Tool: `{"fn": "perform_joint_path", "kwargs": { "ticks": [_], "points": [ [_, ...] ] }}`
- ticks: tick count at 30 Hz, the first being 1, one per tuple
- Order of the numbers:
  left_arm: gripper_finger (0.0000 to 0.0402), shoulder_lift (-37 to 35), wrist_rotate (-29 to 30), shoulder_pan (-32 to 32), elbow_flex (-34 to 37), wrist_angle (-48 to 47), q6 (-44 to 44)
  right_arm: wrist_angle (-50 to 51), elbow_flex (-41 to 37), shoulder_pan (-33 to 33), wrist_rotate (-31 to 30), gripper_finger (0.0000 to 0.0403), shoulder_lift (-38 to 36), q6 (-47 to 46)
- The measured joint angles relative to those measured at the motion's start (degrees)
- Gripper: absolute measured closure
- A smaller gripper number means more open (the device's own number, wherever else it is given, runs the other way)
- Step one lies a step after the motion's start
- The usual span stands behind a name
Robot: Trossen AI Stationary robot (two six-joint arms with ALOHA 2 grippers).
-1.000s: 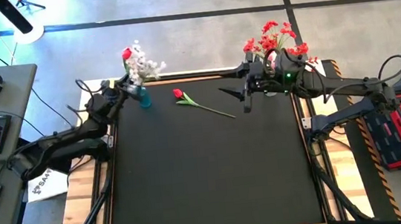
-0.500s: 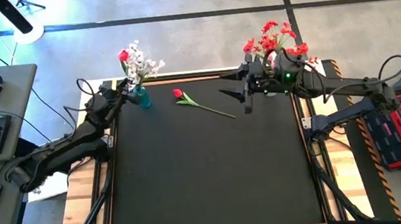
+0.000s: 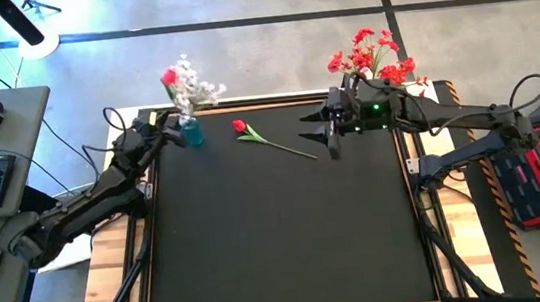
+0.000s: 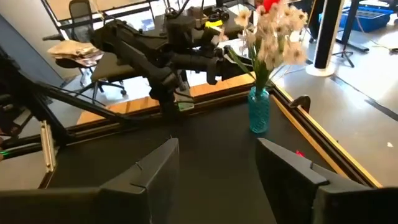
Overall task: Sort flowers into vase by color
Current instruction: Put the bottom red flower into the blue vase, then put the red tulip flower into the blue vase
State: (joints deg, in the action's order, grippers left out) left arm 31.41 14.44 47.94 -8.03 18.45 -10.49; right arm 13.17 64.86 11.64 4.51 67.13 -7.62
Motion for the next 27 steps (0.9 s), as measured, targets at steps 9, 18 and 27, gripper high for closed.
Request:
{"fn": "perform_joint_path", "kwargs": {
  "ticks": [9,18,27],
  "points": [
    [0.0181,-2.18,-0.62,-0.02,0.0,-0.72,-0.78,-0.07,0.0,0.0,0.11,0.0204,0.0,0.07],
    [0.0181,-5.86,-5.05,-0.07,-6.69,-22.82,-0.38,9.87,0.02,0.0,0.29,0.0204,0.38,-1.42],
    [0.0181,-5.91,-12.12,-0.07,-11.62,-34.89,-8.14,12.28,0.02,1.16,-2.76,0.0204,9.65,-5.19]
  ]
}}
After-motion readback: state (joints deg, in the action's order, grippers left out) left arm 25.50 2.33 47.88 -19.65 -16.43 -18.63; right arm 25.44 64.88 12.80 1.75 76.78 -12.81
